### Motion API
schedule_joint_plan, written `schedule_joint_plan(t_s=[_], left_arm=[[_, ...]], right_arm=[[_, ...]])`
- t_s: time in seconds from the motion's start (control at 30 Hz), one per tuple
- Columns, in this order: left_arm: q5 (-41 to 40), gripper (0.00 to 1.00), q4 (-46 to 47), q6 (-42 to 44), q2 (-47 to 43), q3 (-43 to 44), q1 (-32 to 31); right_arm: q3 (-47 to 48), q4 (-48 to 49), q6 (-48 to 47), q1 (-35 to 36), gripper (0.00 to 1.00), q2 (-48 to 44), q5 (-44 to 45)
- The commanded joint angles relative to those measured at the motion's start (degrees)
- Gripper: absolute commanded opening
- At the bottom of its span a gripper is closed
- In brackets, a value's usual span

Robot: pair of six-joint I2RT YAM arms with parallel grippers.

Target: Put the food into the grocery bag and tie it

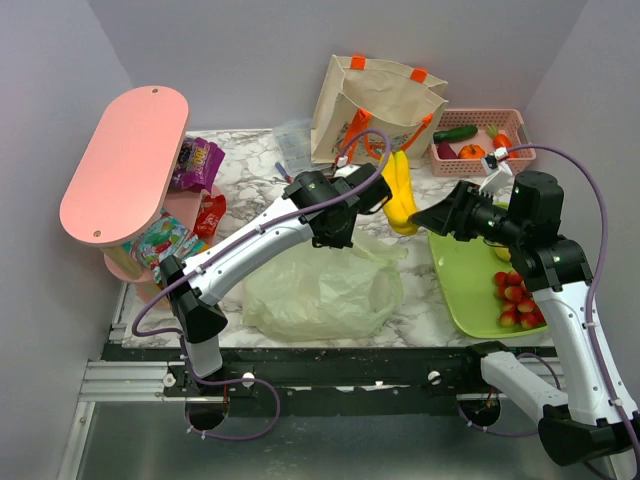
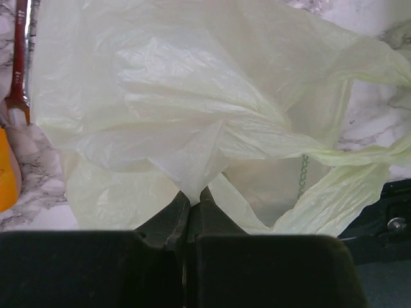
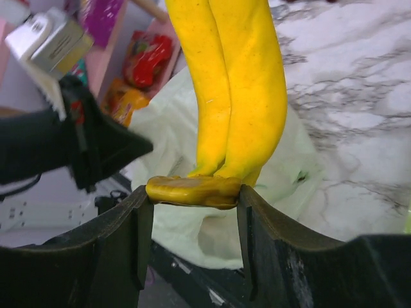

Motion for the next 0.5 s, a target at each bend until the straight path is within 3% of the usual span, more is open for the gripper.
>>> schedule_joint_plan(t_s=[0.0, 0.2, 0.47], left_arm=[[-3.54, 0.0, -2.46, 4.51, -3.61, 2.01, 3.76], [-2.72, 0.0, -1.77, 8.52, -5.71, 3.36, 7.63], [5.78, 0.0, 5.41, 11.53, -8.9, -6.79, 7.74]], right_arm=[[3.65, 1.72, -1.92, 3.46, 0.01, -0.67, -10.02], [2.65, 2.5, -1.19, 5.63, 0.01, -1.87, -14.57], [0.24, -4.26, -2.08, 6.56, 0.01, -3.43, -8.32]])
